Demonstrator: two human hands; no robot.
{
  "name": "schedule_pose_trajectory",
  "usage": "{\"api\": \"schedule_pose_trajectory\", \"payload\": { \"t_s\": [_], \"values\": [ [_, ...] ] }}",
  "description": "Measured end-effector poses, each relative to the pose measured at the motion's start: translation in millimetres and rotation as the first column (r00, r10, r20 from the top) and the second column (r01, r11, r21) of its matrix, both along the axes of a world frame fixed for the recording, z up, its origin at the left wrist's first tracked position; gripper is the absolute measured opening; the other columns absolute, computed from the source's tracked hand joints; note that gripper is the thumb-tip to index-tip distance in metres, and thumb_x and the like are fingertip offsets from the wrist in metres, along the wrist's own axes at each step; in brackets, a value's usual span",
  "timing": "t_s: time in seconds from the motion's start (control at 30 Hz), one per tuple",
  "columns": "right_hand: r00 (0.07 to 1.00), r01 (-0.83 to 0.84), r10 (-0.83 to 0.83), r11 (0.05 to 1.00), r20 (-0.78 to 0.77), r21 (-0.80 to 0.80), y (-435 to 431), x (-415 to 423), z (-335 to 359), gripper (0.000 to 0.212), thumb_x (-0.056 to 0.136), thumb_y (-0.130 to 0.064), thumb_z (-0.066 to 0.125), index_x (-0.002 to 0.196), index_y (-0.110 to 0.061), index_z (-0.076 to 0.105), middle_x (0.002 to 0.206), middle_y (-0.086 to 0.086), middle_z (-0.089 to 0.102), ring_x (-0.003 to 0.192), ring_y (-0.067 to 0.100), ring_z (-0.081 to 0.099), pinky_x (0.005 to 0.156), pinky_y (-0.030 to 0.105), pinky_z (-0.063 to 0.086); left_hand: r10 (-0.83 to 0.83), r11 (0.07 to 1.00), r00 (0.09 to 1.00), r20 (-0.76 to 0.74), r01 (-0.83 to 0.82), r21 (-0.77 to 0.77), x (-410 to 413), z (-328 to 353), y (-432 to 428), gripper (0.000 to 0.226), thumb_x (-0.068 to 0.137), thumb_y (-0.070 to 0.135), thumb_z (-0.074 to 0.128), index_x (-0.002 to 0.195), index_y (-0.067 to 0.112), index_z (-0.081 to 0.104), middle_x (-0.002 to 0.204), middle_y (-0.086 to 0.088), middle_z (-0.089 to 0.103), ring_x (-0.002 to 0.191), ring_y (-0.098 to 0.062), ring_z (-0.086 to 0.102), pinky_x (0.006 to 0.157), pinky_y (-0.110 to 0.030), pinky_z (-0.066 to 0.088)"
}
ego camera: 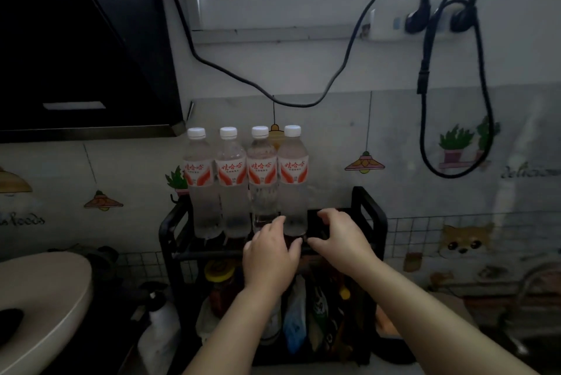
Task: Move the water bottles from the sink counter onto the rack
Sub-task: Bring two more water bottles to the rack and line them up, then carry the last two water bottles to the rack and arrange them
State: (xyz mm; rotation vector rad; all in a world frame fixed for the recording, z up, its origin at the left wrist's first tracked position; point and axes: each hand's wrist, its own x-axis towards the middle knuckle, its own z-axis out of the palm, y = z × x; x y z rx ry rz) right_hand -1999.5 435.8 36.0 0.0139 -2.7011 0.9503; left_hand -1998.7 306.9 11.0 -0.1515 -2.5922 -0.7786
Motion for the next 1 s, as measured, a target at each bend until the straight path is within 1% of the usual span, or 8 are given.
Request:
{"api": "schedule_pose_trajectory", "payload": {
  "t_s": [0.23, 0.37, 0.47, 0.63, 0.77, 0.87, 0.97, 1.0],
  "values": [
    [0.990, 0.131, -0.130, 0.991, 0.051, -0.009, 11, 65, -25, 0.061, 0.082, -0.030, 0.066, 0.137, -0.021, 0.040, 0.134, 0.002, 0.048, 0.121, 0.019, 0.051, 0.097, 0.032, 0.047, -0.148, 0.989, 0.985, 0.088, 0.146, 0.024, 50, -15, 8, 0.048, 0.088, 0.041, 0.052, 0.132, 0.023, 0.043, 0.124, 0.002, 0.059, 0.114, -0.017, 0.055, 0.096, -0.036, 0.045],
    [0.964, 0.231, -0.227, 0.973, 0.141, -0.015, 24, 119, -58, 0.059, 0.082, -0.029, 0.067, 0.135, -0.020, 0.043, 0.133, 0.002, 0.050, 0.120, 0.018, 0.051, 0.098, 0.031, 0.047, -0.246, 0.968, 0.942, 0.230, 0.248, 0.022, 80, -46, 19, 0.049, 0.087, 0.038, 0.056, 0.131, 0.021, 0.045, 0.124, 0.000, 0.060, 0.114, -0.019, 0.056, 0.096, -0.040, 0.047],
    [0.919, 0.331, -0.319, 0.944, 0.232, -0.010, 45, 163, -82, 0.053, 0.083, -0.025, 0.065, 0.131, -0.015, 0.047, 0.132, 0.004, 0.051, 0.119, 0.021, 0.051, 0.097, 0.031, 0.046, -0.309, 0.932, 0.876, 0.372, 0.356, -0.064, 108, -67, 40, 0.048, 0.087, 0.036, 0.055, 0.131, 0.022, 0.044, 0.125, -0.001, 0.060, 0.115, -0.021, 0.056, 0.096, -0.039, 0.046],
    [0.798, 0.494, -0.473, 0.868, 0.373, 0.044, 93, 239, -108, 0.055, 0.086, -0.028, 0.061, 0.136, -0.015, 0.042, 0.137, 0.007, 0.046, 0.123, 0.024, 0.049, 0.098, 0.033, 0.043, -0.380, 0.777, 0.751, 0.540, 0.576, -0.254, 149, -81, 93, 0.038, 0.089, 0.034, 0.048, 0.124, 0.019, 0.047, 0.126, -0.003, 0.055, 0.114, -0.023, 0.053, 0.093, -0.037, 0.046],
    [0.709, 0.599, -0.559, 0.799, 0.429, 0.050, 134, 294, -116, 0.053, 0.086, -0.027, 0.060, 0.133, -0.011, 0.043, 0.135, 0.011, 0.047, 0.119, 0.026, 0.051, 0.092, 0.028, 0.042, -0.475, 0.660, 0.656, 0.587, 0.707, -0.255, 179, -86, 145, 0.043, 0.090, 0.038, 0.050, 0.126, 0.015, 0.047, 0.128, -0.006, 0.054, 0.115, -0.023, 0.053, 0.093, -0.036, 0.047],
    [0.661, 0.658, -0.594, 0.752, 0.459, 0.027, 167, 333, -117, 0.036, 0.084, -0.022, 0.058, 0.118, -0.010, 0.056, 0.119, 0.011, 0.059, 0.101, 0.024, 0.059, 0.075, 0.028, 0.044, -0.544, 0.578, 0.588, 0.599, 0.779, -0.241, 203, -93, 188, 0.041, 0.090, 0.037, 0.051, 0.125, 0.016, 0.048, 0.127, -0.006, 0.055, 0.114, -0.023, 0.054, 0.096, -0.038, 0.047],
    [0.608, 0.710, -0.631, 0.704, 0.482, 0.027, 206, 371, -119, 0.010, 0.085, -0.020, 0.057, 0.093, -0.014, 0.058, 0.103, 0.008, 0.062, 0.100, 0.024, 0.059, 0.069, 0.023, 0.046, -0.584, 0.498, 0.546, 0.601, 0.825, -0.266, 231, -99, 236, 0.034, 0.090, 0.034, 0.050, 0.121, 0.019, 0.051, 0.125, -0.004, 0.058, 0.112, -0.024, 0.056, 0.095, -0.038, 0.047],
    [0.592, 0.725, -0.643, 0.688, 0.486, 0.027, 220, 384, -120, 0.012, 0.086, -0.020, 0.056, 0.095, -0.013, 0.058, 0.102, 0.007, 0.061, 0.102, 0.024, 0.058, 0.070, 0.023, 0.048, -0.600, 0.472, 0.527, 0.601, 0.841, -0.266, 241, -101, 253, 0.032, 0.090, 0.034, 0.049, 0.118, 0.019, 0.053, 0.123, -0.004, 0.059, 0.111, -0.024, 0.056, 0.094, -0.036, 0.047]
  ]
}}
